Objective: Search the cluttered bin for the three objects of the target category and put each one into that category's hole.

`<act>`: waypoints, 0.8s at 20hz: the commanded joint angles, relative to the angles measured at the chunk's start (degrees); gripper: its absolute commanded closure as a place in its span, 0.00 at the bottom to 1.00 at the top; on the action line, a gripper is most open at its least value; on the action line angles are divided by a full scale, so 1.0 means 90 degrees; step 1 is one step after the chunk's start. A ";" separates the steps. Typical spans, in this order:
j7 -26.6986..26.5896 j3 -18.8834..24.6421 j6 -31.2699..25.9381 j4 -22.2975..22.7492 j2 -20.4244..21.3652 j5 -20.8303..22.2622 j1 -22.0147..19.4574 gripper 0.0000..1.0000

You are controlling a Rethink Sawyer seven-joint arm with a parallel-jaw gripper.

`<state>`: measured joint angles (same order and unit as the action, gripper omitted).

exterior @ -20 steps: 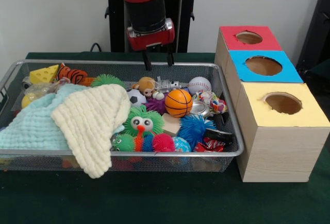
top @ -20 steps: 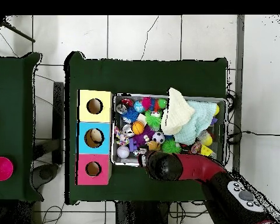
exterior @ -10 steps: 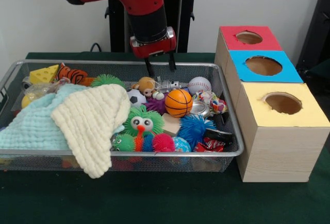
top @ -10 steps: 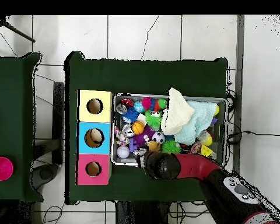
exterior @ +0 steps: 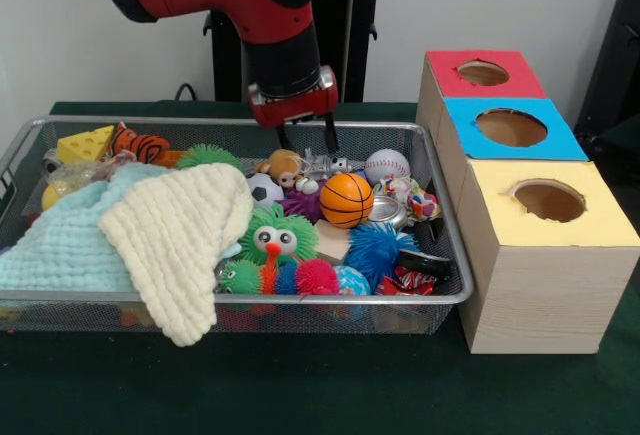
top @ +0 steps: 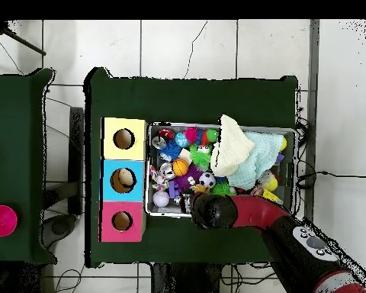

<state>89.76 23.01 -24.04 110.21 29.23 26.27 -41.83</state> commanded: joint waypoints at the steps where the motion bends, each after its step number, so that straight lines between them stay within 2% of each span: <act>1: -0.1177 0.0500 -0.0917 -0.1278 -0.0218 0.0498 -0.0043 0.00; 3: -0.1412 0.0597 -0.1141 -0.1344 -0.0167 0.0580 -0.0039 0.00; 6: -0.1435 0.0624 -0.1408 -0.1431 -0.0070 0.0629 0.0042 0.00; 16: -0.1246 0.0827 -0.1844 -0.1601 -0.0059 0.0701 -0.0021 0.00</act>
<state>89.76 26.20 -36.03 103.72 28.95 29.76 -41.68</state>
